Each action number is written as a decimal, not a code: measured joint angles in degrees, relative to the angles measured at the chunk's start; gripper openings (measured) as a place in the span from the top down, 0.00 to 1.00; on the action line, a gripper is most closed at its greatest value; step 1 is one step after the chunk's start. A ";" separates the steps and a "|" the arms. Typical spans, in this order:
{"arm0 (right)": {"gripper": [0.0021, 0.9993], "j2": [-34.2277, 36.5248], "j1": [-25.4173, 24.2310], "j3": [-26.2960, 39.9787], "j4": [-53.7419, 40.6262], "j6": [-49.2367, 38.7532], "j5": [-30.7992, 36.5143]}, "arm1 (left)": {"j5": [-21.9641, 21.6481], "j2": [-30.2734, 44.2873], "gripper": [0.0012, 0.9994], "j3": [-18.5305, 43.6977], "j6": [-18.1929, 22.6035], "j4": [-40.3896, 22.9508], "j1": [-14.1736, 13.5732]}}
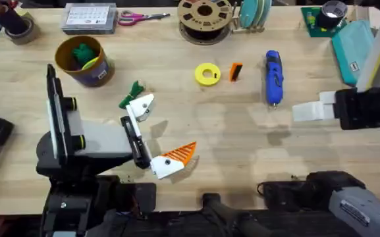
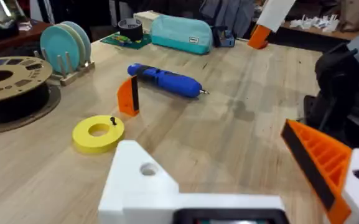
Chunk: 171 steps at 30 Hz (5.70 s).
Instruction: Pick up the gripper from the table and insert it into the empty holder that is missing its gripper. Then pick up a screw, insert it into the mounting hole, and use the screwdriver to tighten it. Finally, clean up the table by picking up the vegetable and placing it into the bucket.
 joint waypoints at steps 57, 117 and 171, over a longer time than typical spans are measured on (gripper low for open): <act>0.00 50.99 20.81 39.78 6.26 16.95 0.54 | 0.35 -0.01 0.01 0.00 0.00 -0.09 0.00; 0.99 61.90 19.17 37.05 10.36 21.26 3.02 | 0.36 -0.02 0.01 0.00 0.00 -0.09 0.00; 0.99 21.35 13.40 -25.97 108.19 51.68 -70.27 | 0.37 0.00 0.01 0.00 0.00 -0.09 0.00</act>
